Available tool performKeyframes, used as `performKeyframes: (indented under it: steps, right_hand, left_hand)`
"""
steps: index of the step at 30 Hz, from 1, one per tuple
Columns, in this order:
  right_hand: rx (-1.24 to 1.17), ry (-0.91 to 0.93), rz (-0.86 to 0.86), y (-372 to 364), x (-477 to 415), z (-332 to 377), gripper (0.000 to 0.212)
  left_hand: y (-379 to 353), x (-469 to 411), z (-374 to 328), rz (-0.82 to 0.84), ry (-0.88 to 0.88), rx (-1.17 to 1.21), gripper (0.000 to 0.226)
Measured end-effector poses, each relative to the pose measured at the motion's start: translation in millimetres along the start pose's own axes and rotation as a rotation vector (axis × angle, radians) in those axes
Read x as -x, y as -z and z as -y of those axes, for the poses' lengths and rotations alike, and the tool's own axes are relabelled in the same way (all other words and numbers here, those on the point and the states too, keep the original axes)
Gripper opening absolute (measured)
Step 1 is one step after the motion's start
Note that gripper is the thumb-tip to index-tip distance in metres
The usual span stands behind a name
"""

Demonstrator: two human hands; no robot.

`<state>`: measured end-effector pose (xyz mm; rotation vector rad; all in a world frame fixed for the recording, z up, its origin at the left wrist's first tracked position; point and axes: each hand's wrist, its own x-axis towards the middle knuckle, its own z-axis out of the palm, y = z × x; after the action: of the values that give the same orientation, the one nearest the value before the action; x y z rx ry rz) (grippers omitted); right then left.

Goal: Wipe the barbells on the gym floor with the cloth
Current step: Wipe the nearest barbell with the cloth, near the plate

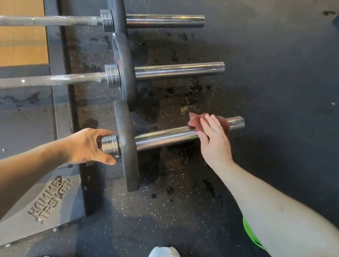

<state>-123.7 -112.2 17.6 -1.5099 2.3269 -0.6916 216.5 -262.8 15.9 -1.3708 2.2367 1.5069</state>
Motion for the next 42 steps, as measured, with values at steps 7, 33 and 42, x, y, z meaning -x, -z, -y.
performKeyframes:
  steps: [7,33,42]
  right_hand:
    - [-0.046,-0.043,-0.049,-41,16,47,0.046]
    - [-0.148,-0.141,-0.173,-25,10,10,0.038]
    - [-0.25,0.297,0.052,-88,41,99,0.04]
  left_hand:
    - [5,-6,-1,0.053,0.018,0.036,0.09]
    - [-16,10,17,-0.192,-0.243,-0.076,0.078]
    - [11,-8,10,0.05,-0.048,0.029,0.084]
